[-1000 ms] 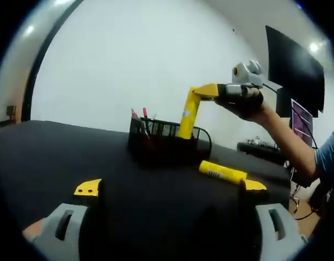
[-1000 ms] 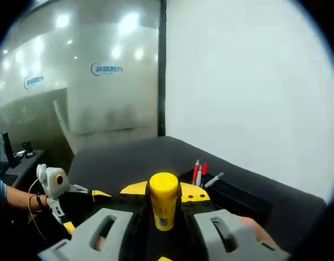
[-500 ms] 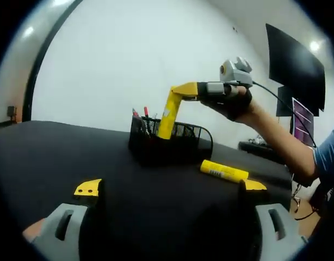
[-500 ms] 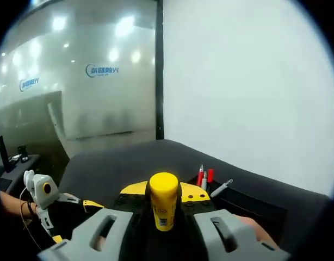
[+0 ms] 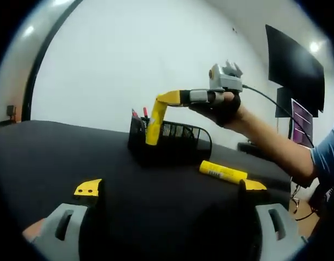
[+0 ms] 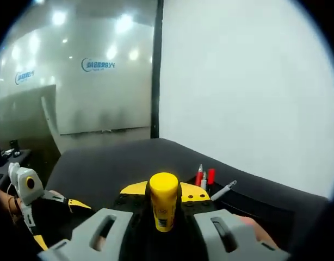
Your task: Pick up pens and glue sticks and place them into the holder.
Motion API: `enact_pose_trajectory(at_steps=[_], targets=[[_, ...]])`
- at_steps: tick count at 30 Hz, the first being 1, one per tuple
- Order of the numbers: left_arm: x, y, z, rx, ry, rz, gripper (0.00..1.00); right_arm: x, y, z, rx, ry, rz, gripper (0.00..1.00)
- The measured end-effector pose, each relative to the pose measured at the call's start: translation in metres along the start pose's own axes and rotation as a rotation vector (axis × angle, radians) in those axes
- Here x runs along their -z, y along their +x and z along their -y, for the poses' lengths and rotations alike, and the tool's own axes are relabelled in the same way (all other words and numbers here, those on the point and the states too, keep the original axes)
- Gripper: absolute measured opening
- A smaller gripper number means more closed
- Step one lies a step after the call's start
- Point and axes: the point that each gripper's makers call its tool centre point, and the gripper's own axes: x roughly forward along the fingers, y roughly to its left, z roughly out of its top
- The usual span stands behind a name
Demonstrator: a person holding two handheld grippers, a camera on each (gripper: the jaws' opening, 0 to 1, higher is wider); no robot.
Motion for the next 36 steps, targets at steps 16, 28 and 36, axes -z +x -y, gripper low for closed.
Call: enact_pose_trajectory(at_steps=[16,28,36], targets=[[0.003,-0.002,0.004,-0.003,0.007,-0.007,0.96,0.017,0.016,0.003,0.023,-0.020,0.001,0.17],[0.004,-0.001,0.000,-0.008,0.013,-0.016,0.96,0.024,0.020,0.005,0.036,-0.052,-0.004,0.17],[0.005,-0.001,-0.001,-0.010,0.017,-0.021,0.95,0.028,0.024,0.006,0.033,-0.054,-0.020,0.17]])
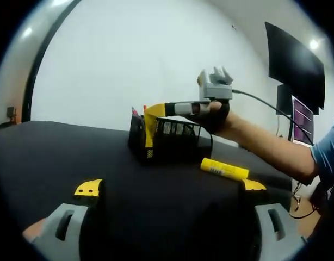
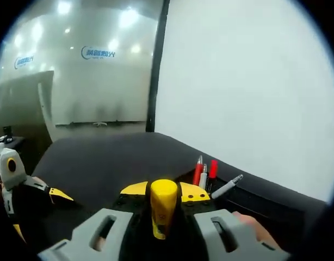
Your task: Pick up pens and glue sticks and place them into the holder.
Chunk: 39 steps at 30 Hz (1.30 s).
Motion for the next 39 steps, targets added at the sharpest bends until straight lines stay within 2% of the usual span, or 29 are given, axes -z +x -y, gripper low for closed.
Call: enact_pose_trajectory(at_steps=[10,16,22,27,30,35,37,39], targets=[[0.001,0.000,0.000,-0.003,0.004,-0.005,0.95,-0.003,0.000,0.003,0.016,-0.004,0.033,0.17],[0.002,0.000,-0.001,-0.005,0.005,-0.009,0.95,-0.018,-0.007,0.009,0.028,0.014,0.086,0.17],[0.002,0.001,-0.001,-0.007,0.005,-0.007,0.95,-0.031,-0.024,0.015,0.040,0.011,0.121,0.18],[0.002,0.001,-0.001,-0.009,0.004,-0.008,0.95,-0.036,-0.052,0.017,0.040,0.050,0.136,0.20],[0.002,0.001,-0.002,-0.011,0.002,-0.006,0.95,-0.036,-0.078,0.026,0.088,0.073,0.145,0.23],[0.000,0.001,-0.002,-0.010,0.002,0.001,0.95,-0.028,-0.118,0.029,0.119,0.103,0.143,0.24],[0.000,0.000,-0.001,-0.004,0.003,0.003,0.95,-0.024,-0.138,0.037,0.197,0.100,0.174,0.24],[0.000,0.000,-0.001,-0.005,0.005,0.000,0.95,-0.012,-0.156,0.035,0.219,0.115,0.168,0.24]])
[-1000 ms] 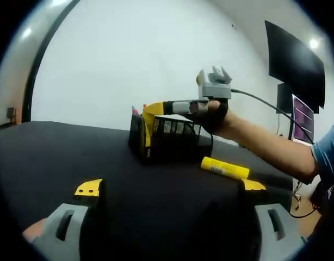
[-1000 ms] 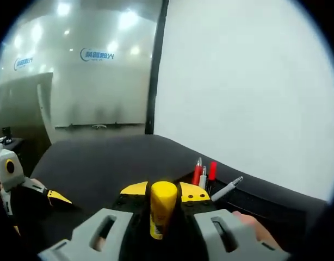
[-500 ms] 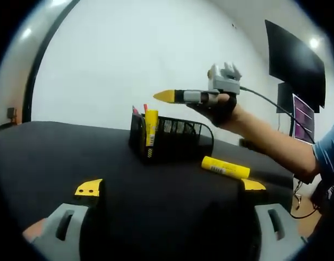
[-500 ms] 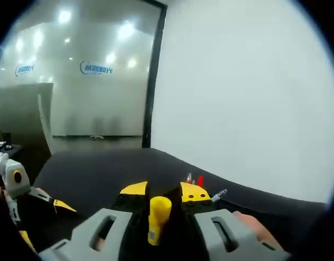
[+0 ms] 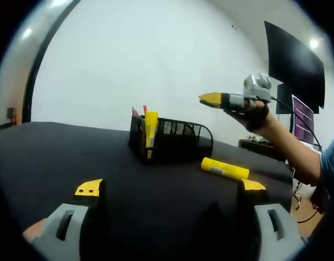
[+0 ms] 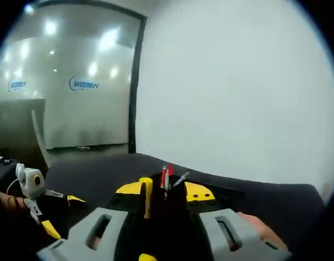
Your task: Pick up pens and glue sticks and place them into the holder.
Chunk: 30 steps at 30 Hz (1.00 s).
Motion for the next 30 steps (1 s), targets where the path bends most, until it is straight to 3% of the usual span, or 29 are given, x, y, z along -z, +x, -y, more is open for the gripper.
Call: enact_pose_trajectory(at_steps=[3,7,14,19,24,30], targets=[[0.001,0.000,0.001,0.001,0.004,-0.003,0.94,0.016,-0.027,0.009,0.031,0.049,0.001,0.24],[0.002,0.000,0.002,0.003,0.005,-0.012,0.93,0.052,-0.056,0.010,0.084,0.056,-0.062,0.23],[0.007,0.001,0.005,-0.003,0.002,-0.032,0.93,0.078,-0.088,-0.007,0.085,0.103,-0.074,0.29],[0.012,0.001,0.008,0.001,0.021,-0.058,0.93,0.098,-0.097,-0.034,0.060,0.083,-0.124,0.30],[0.012,0.001,0.004,-0.013,0.011,-0.055,0.94,0.118,-0.099,-0.047,0.087,0.044,-0.177,0.30],[0.015,0.003,0.002,-0.025,0.019,-0.071,0.93,0.134,-0.095,-0.051,0.091,0.107,-0.205,0.27]])
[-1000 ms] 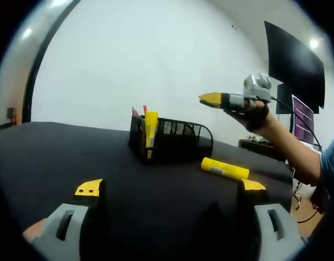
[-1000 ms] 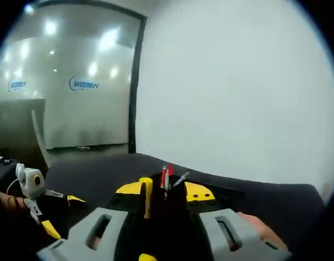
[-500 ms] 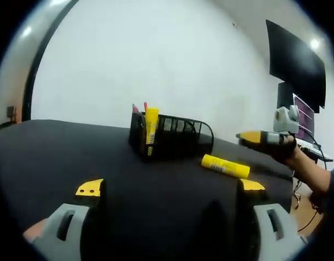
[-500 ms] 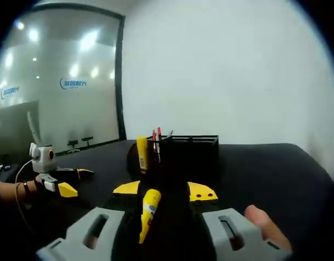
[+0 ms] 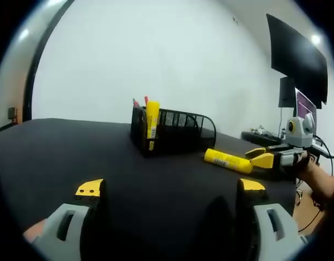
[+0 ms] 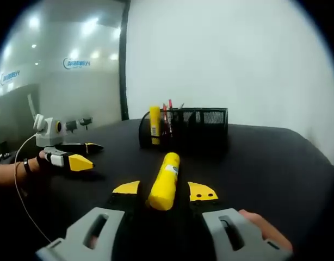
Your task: Pick up pens and glue sticks and place them into the holder.
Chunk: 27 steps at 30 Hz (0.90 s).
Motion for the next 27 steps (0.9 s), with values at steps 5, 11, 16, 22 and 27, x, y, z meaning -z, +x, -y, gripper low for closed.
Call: enact_pose_trajectory(at_steps=[5,11,16,22,27], targets=[[-0.002,-0.001,-0.001,-0.003,-0.006,0.010,0.93,0.004,0.002,0.003,0.032,0.005,-0.014,0.27],[-0.001,0.000,-0.002,-0.008,0.001,0.003,0.92,0.011,0.006,0.001,0.042,-0.020,-0.040,0.24],[0.000,0.000,-0.001,-0.011,0.003,-0.002,0.92,0.011,0.003,0.002,0.048,-0.043,-0.043,0.19],[0.001,-0.001,-0.001,-0.011,0.004,-0.002,0.92,0.008,-0.003,0.006,0.064,-0.027,-0.020,0.18],[0.000,-0.001,-0.002,-0.017,0.003,0.001,0.92,-0.006,-0.009,0.010,0.077,-0.025,0.049,0.18]])
